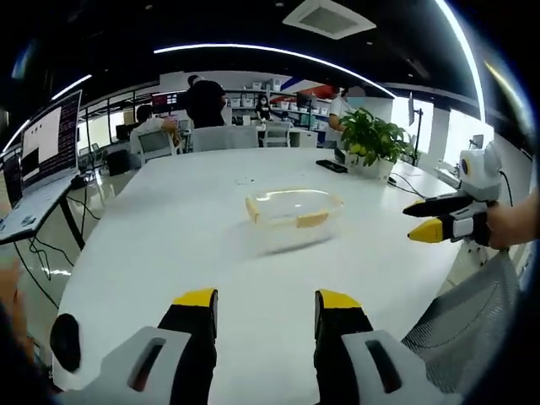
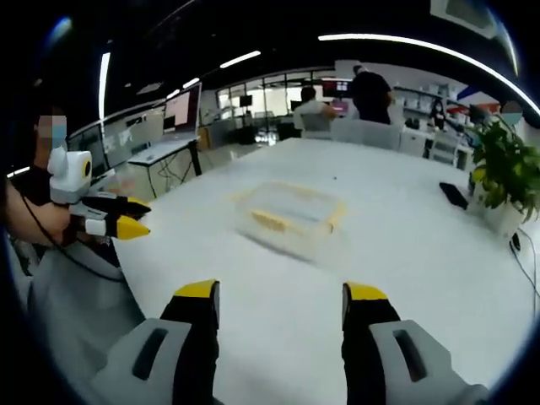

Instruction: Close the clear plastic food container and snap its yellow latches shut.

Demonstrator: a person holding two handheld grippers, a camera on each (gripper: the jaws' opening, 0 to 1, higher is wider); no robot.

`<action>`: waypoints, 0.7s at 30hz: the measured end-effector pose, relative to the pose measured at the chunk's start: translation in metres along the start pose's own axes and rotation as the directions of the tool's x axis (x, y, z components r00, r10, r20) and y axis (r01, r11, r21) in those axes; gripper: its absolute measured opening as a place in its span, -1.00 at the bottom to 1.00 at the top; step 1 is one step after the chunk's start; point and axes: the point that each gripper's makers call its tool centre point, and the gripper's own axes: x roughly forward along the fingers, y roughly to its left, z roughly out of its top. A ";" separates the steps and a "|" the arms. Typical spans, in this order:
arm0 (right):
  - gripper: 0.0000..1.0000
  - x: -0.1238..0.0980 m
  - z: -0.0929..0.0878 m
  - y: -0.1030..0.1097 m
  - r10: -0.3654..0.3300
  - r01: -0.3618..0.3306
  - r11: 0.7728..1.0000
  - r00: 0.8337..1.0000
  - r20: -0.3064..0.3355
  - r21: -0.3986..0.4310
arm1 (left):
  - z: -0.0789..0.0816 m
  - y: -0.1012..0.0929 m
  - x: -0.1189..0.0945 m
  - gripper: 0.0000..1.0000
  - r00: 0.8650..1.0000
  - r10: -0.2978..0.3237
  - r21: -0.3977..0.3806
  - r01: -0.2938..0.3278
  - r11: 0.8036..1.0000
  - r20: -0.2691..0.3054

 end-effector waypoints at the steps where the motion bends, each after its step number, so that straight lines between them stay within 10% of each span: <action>1: 0.11 -0.002 -0.002 -0.001 -0.012 0.012 1.000 1.000 -0.001 -0.009 | -0.001 -0.001 -0.002 -0.22 1.000 0.004 0.002 -0.004 1.000 0.003; 21: 0.07 -0.013 0.003 -0.017 -0.104 0.101 0.993 0.993 0.052 0.053 | 0.000 0.006 -0.003 -0.18 0.999 0.035 -0.008 -0.035 0.999 0.031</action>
